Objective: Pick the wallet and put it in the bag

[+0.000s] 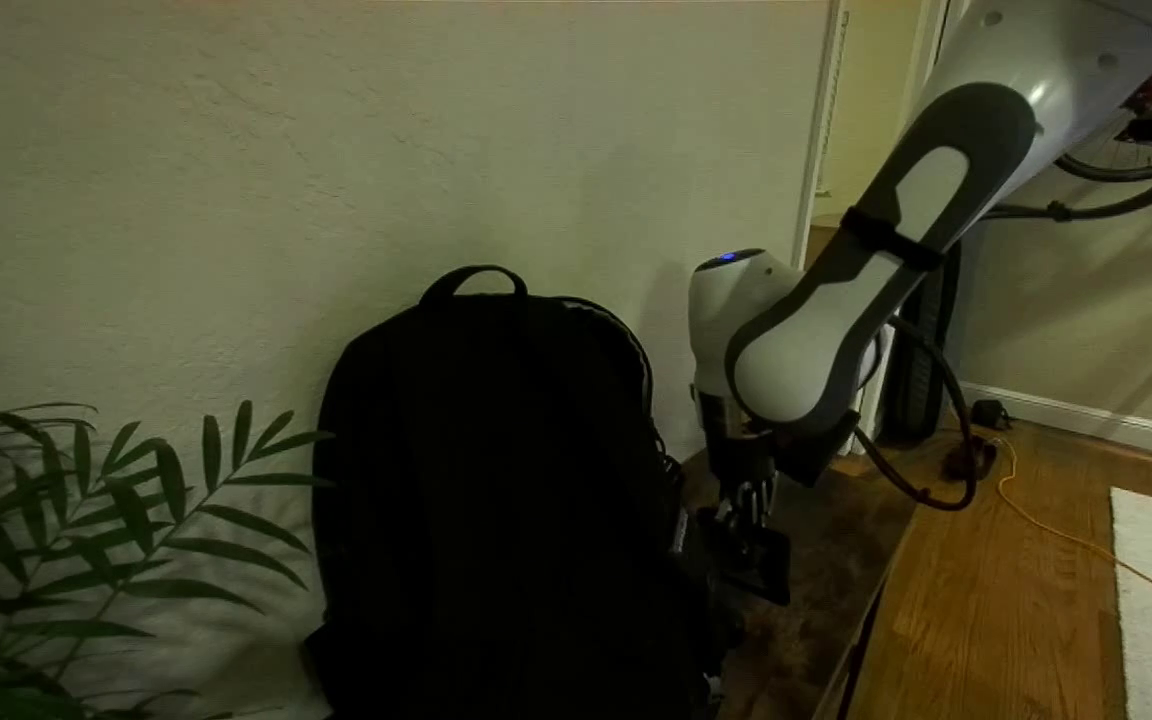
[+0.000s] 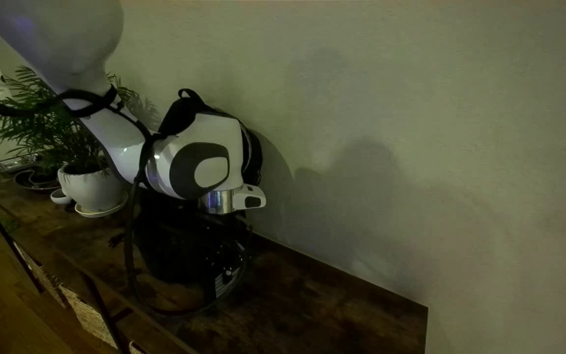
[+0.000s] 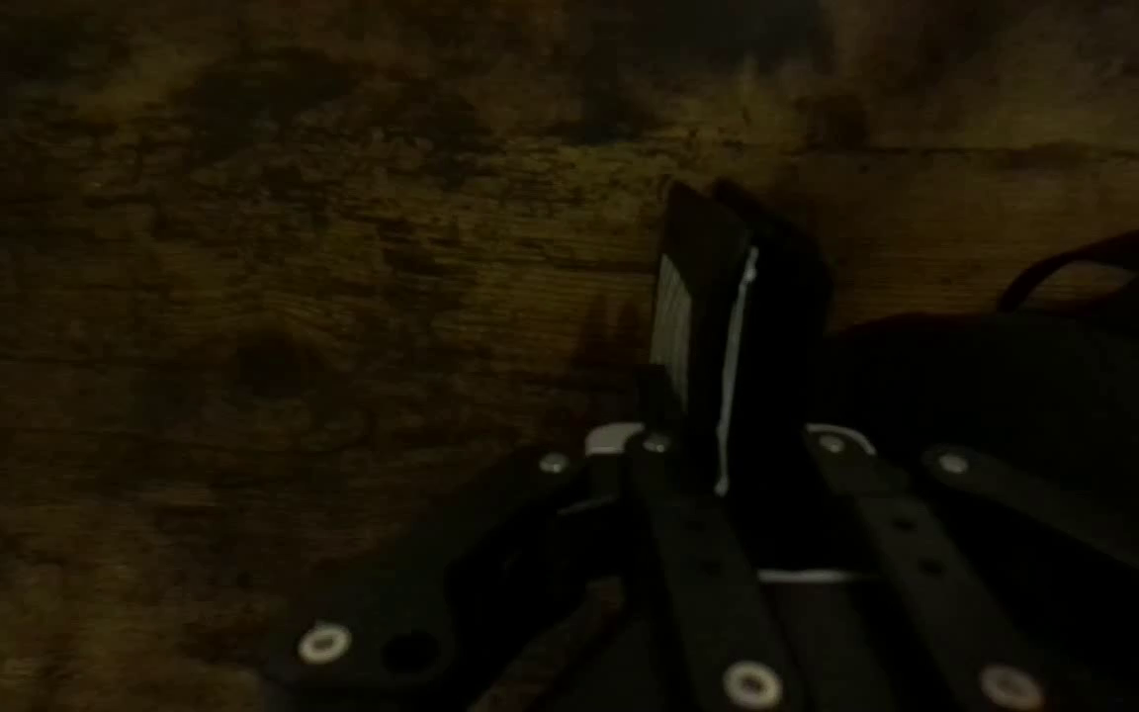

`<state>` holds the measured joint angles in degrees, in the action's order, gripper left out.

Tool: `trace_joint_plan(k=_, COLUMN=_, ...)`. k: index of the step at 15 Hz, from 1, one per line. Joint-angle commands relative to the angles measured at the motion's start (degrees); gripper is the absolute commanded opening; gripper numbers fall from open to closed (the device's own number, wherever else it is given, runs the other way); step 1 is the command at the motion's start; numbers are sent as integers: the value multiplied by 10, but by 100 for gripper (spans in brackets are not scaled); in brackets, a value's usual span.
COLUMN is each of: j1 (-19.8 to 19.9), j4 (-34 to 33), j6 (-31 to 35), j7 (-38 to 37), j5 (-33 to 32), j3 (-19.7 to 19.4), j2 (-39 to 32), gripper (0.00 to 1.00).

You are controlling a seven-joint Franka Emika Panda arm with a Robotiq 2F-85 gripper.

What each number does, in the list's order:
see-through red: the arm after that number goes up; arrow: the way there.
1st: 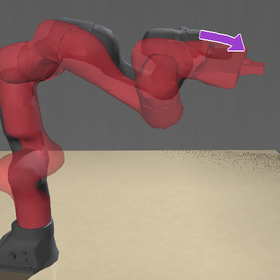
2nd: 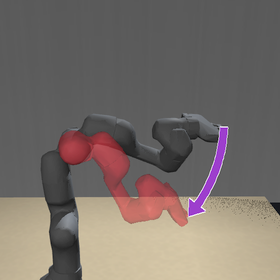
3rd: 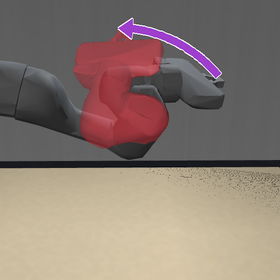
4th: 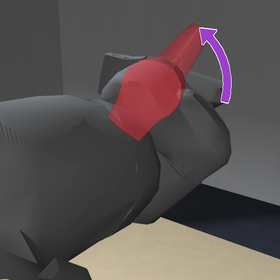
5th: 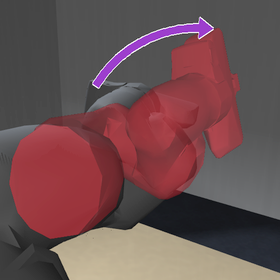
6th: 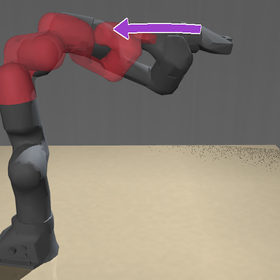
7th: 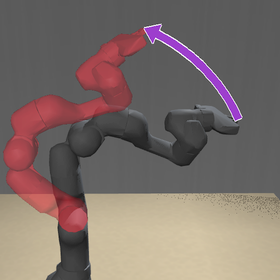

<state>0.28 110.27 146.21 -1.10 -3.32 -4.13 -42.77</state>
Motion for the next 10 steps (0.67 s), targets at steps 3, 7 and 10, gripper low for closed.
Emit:
trace_joint_plan(k=3, j1=-1, j4=67, j6=-72, j7=10, j5=-8, j3=3, j2=113, gripper=7)
trace_joint_plan(k=7, j1=-6, j4=82, j6=-121, j7=18, j5=-11, j3=14, j2=169, gripper=7)
trace_joint_plan(k=10, j1=-14, j4=88, j6=-147, j7=12, j5=-22, j3=17, j2=209, gripper=7)
